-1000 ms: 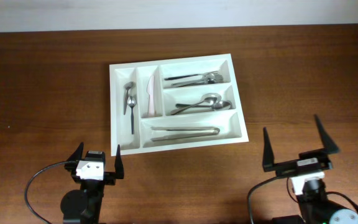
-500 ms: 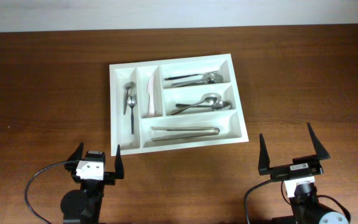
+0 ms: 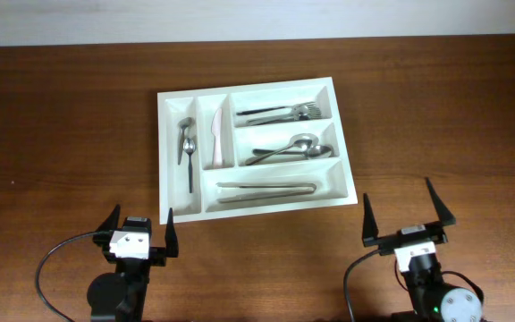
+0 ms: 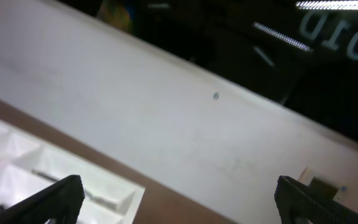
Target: Pack container
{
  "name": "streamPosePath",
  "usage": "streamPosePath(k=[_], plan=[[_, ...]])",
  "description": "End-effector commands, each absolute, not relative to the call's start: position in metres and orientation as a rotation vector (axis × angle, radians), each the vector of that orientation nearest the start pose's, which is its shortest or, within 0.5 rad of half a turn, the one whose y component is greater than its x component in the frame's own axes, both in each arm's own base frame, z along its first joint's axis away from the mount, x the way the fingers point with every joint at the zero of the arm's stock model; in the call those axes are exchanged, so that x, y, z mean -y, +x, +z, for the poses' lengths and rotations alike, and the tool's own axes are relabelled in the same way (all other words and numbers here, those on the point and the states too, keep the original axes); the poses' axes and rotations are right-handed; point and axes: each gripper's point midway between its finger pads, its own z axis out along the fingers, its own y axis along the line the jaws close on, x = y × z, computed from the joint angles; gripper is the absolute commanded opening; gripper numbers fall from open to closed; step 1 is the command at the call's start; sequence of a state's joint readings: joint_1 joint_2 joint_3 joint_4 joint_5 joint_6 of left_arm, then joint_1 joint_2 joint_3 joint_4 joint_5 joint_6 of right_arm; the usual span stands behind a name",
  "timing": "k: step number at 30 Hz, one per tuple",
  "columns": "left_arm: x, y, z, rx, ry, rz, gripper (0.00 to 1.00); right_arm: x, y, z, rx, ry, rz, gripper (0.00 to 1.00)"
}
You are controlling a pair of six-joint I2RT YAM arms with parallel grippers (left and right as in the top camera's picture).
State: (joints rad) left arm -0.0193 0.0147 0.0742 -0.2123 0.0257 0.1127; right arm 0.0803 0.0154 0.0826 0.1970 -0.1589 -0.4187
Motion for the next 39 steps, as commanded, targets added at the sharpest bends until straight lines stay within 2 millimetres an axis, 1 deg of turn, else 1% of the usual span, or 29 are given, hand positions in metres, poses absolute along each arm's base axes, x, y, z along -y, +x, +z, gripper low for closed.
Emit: streamPosePath(k=[1,6,11,18,23,26,30,35,39], plan=[[0.009,0.24,0.152,-1.715,0.145,0.059,0.99,-0.045,0.232,0.245,-1.251,-0.444,-0.176,0.99],[0.009,0.24,0.152,-1.715,0.145,0.059,0.99,-0.045,0.236,0.226,-1.289,-0.452,-0.17,0.99],[0.009,0.24,0.152,-1.715,0.145,0.059,0.99,-0.045,0.24,0.206,-1.371,-0.467,-0.16,0.99],[0.009,0.24,0.152,-1.715,0.145,0.059,0.99,-0.046,0.241,0.161,-1.55,-0.506,-0.126,0.99],[0.009,0.24,0.152,-1.715,0.145,0.059,0.99,-0.044,0.242,0.159,-1.561,-0.489,-0.12,0.99],[0.009,0.24,0.152,-1.715,0.145,0.059,0.99,-0.041,0.242,0.159,-1.583,-0.418,-0.079,0.99],[0.009,0.24,0.152,-1.715,0.145,0.059,0.99,-0.042,0.242,0.159,-1.588,-0.397,-0.054,0.99],[0.009,0.24,0.152,-1.715,0.145,0.059,0.99,-0.042,0.242,0.159,-1.605,-0.324,0.015,0.99],[0.009,0.24,0.152,-1.715,0.145,0.059,0.99,-0.041,0.242,0.159,-1.605,-0.321,0.014,0.99]])
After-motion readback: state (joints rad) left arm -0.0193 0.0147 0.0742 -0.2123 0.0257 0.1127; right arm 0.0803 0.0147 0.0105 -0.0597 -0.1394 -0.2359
